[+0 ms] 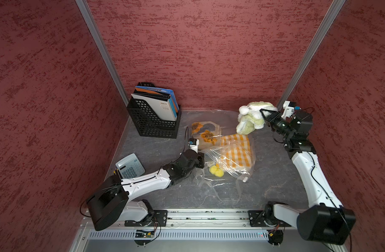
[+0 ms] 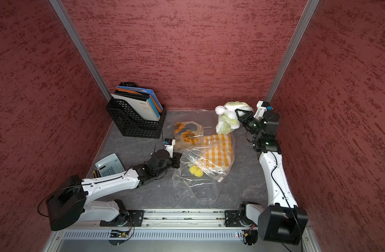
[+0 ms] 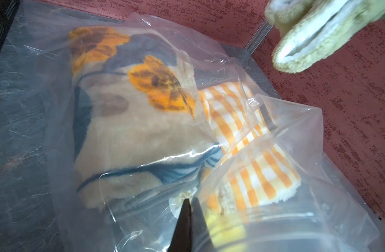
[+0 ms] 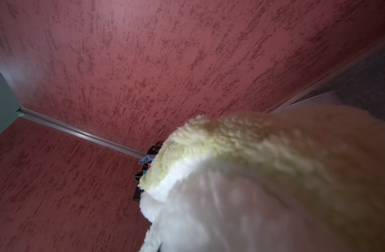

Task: Take the blanket out of the vacuum bag
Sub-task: Place the blanket at the center of the board.

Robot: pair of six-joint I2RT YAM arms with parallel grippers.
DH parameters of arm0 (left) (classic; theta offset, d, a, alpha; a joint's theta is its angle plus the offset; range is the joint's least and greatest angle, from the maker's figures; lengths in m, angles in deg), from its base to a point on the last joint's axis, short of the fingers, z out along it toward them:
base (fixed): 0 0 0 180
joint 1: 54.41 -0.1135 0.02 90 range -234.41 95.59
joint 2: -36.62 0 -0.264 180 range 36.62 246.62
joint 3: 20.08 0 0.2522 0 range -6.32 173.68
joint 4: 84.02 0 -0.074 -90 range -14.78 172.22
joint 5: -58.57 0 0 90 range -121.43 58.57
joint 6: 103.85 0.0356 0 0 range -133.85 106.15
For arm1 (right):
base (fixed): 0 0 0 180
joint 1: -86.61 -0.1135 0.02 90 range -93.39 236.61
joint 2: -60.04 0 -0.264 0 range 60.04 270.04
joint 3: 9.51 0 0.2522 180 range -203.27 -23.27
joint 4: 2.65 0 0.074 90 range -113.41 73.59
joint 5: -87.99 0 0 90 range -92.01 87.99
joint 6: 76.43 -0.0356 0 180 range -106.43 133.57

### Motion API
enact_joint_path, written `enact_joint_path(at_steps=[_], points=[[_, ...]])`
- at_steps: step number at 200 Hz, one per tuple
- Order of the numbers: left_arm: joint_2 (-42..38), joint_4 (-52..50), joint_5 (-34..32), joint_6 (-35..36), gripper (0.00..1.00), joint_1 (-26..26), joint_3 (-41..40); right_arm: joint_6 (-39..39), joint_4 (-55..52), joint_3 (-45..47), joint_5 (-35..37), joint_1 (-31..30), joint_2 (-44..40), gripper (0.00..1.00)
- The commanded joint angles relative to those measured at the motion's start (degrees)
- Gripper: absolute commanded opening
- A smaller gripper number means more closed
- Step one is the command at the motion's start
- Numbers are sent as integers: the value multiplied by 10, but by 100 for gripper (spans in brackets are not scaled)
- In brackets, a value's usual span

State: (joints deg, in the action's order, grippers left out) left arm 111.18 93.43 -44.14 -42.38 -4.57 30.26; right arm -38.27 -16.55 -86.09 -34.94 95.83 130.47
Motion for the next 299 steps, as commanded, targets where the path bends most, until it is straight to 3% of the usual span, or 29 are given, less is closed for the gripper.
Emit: enact_joint_path(at_steps=[1, 49, 94, 126, 166, 241, 269, 299], points=[[-5, -15, 2, -3, 0, -4, -5, 10, 82, -19, 25, 21, 39, 0], [12, -1, 20, -4, 0, -5, -2, 10, 148, -89, 33, 41, 175, 0], [19, 7, 37, 6, 0, -8, 9, 37, 208, -19, 67, 45, 150, 0], [29, 10, 50, 12, 0, -10, 19, 14, 272, 79, 79, 101, 105, 0], [43, 11, 60, 17, 0, -15, 30, -18, 312, 86, 48, 140, 127, 0], [67, 25, 78, 23, 0, -18, 48, -75, 469, 40, 19, 147, 280, 0], [61, 35, 84, 23, 0, -18, 42, -53, 466, 109, 0, 147, 281, 0], [55, 40, 87, 21, 0, -18, 38, -96, 497, 234, -19, 146, 240, 0]])
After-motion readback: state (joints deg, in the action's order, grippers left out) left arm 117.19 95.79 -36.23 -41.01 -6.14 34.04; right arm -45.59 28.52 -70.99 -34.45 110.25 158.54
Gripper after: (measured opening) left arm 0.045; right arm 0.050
